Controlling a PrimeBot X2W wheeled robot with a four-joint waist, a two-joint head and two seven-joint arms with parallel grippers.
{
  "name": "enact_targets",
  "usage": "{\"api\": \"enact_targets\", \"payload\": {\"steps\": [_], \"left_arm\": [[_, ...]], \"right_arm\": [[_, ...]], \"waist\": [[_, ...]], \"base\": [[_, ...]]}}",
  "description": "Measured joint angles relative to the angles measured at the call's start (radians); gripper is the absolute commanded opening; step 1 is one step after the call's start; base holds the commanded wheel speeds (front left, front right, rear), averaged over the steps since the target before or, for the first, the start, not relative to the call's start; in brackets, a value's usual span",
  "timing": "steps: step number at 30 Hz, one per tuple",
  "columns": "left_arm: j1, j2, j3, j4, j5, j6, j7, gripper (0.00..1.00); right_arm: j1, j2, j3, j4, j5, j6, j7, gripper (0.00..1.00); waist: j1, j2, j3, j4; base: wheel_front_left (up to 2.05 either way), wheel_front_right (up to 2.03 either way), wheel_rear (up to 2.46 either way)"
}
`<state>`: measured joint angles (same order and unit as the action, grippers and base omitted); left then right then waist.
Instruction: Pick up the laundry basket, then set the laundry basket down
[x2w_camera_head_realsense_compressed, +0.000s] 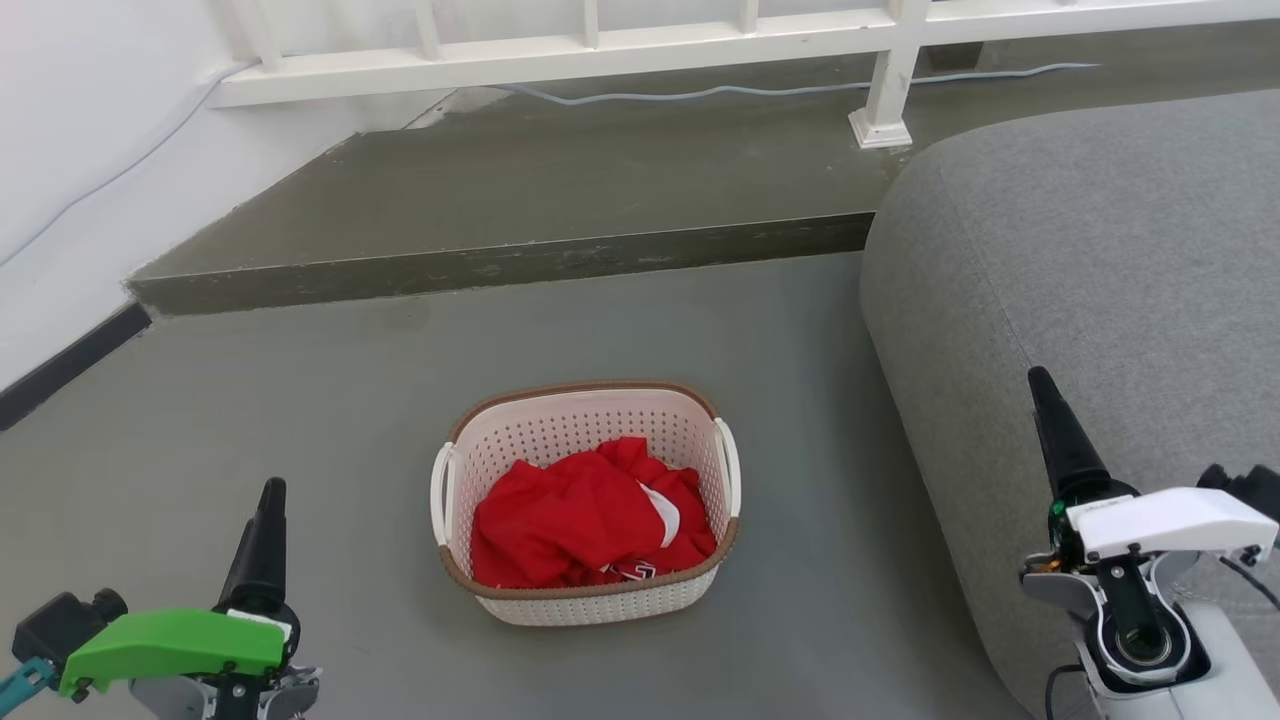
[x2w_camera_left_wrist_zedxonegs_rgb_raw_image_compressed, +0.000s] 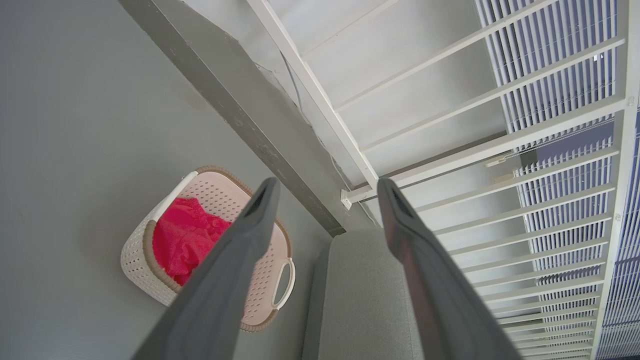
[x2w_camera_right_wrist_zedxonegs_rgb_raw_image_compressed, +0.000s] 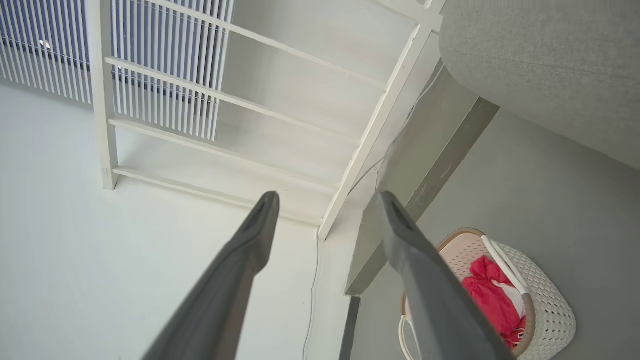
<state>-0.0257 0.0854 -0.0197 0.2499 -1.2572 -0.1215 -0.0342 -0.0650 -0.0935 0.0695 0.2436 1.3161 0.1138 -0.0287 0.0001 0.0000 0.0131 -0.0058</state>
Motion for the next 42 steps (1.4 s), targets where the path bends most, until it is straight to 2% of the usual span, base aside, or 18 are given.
{"api": "enact_targets", "payload": {"steps": [9, 21, 42], "left_arm": [[-0.01, 0.01, -0.006, -0.033, 0.181, 0.018, -0.03, 1.0], [-0.021, 0.021, -0.043, -0.059, 0.414, 0.055, -0.074, 1.0], [-0.025, -0.001, -0.065, -0.087, 0.683, 0.078, -0.148, 1.0]], "right_arm": [[-0.023, -0.04, 0.068, 0.007, -0.183, -0.002, -0.038, 1.0], [-0.061, -0.046, 0.126, 0.005, -0.373, -0.045, -0.08, 1.0], [-0.083, -0.047, 0.19, -0.013, -0.658, -0.073, -0.152, 1.0]], "waist": [[0.0, 0.0, 0.004, -0.001], [0.0, 0.0, 0.007, -0.001], [0.0, 0.0, 0.014, -0.01]], "base": [[0.0, 0.0, 0.0], [0.0, 0.0, 0.0], [0.0, 0.0, 0.0]]}}
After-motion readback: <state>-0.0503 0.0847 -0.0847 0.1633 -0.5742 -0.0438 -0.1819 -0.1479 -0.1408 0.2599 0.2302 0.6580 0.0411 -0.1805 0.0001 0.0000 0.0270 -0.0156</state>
